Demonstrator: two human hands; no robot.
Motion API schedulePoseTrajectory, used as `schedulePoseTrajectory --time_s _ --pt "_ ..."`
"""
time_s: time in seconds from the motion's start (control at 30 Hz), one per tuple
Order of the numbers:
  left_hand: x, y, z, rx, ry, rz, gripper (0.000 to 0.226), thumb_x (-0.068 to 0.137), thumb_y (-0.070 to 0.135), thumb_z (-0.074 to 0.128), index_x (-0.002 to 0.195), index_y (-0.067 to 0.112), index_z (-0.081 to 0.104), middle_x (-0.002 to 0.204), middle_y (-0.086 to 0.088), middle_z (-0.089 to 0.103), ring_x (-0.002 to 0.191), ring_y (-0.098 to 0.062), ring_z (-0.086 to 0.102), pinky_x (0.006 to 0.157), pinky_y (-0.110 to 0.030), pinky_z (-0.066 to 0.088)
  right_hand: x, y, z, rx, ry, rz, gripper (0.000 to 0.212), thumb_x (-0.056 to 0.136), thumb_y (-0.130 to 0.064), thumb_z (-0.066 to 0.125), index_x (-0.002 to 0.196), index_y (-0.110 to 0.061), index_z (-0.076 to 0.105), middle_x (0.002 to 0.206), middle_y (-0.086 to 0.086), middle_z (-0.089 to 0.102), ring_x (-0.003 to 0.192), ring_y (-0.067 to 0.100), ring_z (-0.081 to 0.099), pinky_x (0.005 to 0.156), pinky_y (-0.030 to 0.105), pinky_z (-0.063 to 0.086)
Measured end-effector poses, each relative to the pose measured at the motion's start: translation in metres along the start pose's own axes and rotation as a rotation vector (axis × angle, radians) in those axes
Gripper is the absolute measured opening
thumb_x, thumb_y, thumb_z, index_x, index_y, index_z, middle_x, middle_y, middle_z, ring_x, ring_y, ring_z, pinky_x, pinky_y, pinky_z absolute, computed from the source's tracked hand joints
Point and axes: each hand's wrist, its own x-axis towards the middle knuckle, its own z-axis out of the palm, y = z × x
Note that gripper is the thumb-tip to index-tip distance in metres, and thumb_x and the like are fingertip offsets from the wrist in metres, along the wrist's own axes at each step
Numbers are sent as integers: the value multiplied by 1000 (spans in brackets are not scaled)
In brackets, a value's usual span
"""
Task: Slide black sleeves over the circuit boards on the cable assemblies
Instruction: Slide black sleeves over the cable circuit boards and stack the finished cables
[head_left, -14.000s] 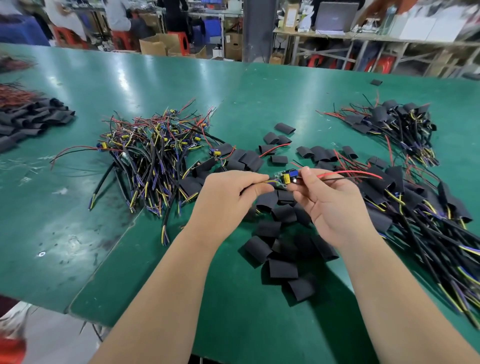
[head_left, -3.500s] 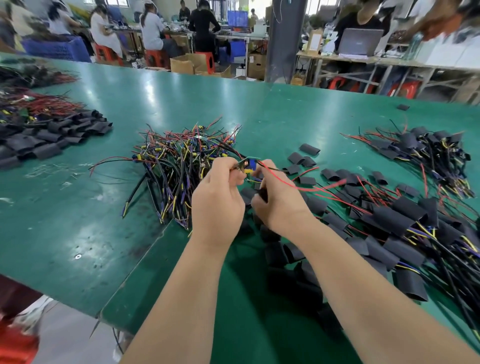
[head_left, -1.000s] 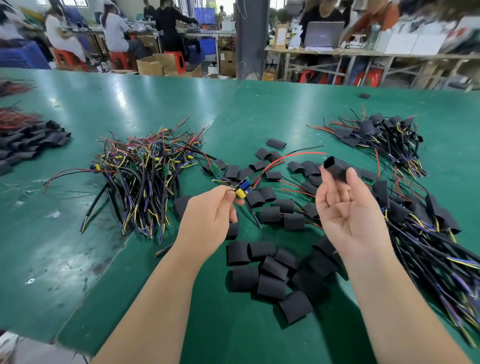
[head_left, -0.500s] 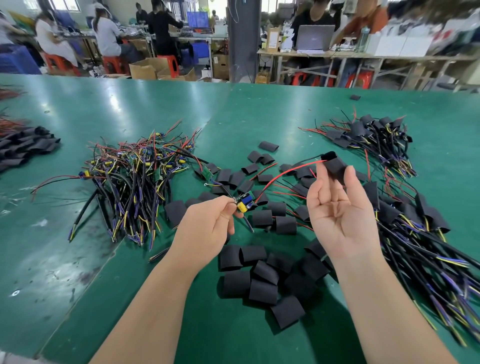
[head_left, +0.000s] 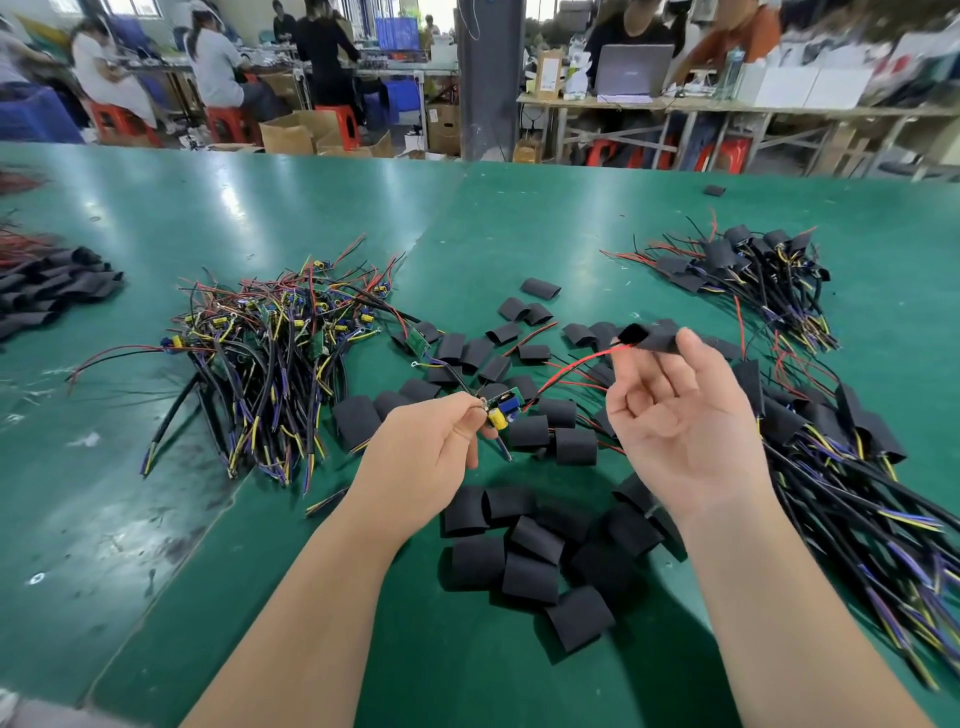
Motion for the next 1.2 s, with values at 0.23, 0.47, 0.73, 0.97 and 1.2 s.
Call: schedulePoseTrajectory --time_s 0.23,0.47,0.73,0.97,1.2 --pt "0 8 3 -174 -58 -76 33 96 35 36 71 36 57 60 9 62 55 -25 53 53 -29 40 -8 26 6 -651 -241 -60 48 65 -20 70 98 13 56 96 20 51 90 28 53 71 28 46" --pt "3 12 0 -381 -119 -103 35 98 27 36 70 31 58 52 12 57 47 2 42 51 -8 34 -7 22 -2 -650 -443 -75 28 75 -12 64 103 -11 63 109 12 67 104 29 58 75 26 50" --pt "4 8 -2 -297 -115 -111 41 96 28 44 58 31 59 47 12 55 44 -5 37 46 -17 31 -11 40 -2 -733 -512 -68 30 75 -3 63 104 -9 61 106 12 70 100 28 64 94 41 50" --pt "8 12 3 -348 310 -112 19 90 17 64 93 36 67 73 14 67 46 -4 57 47 -17 44 -7 47 2 -321 -345 31 15 76 -5 60 90 -7 65 90 7 74 81 17 71 78 28 56" --pt "8 14 3 -13 345 118 23 89 10 64 110 12 72 82 5 57 69 0 47 67 -6 33 -8 48 4 -294 -290 58 13 74 -9 63 80 -15 72 89 6 74 80 17 72 74 26 56"
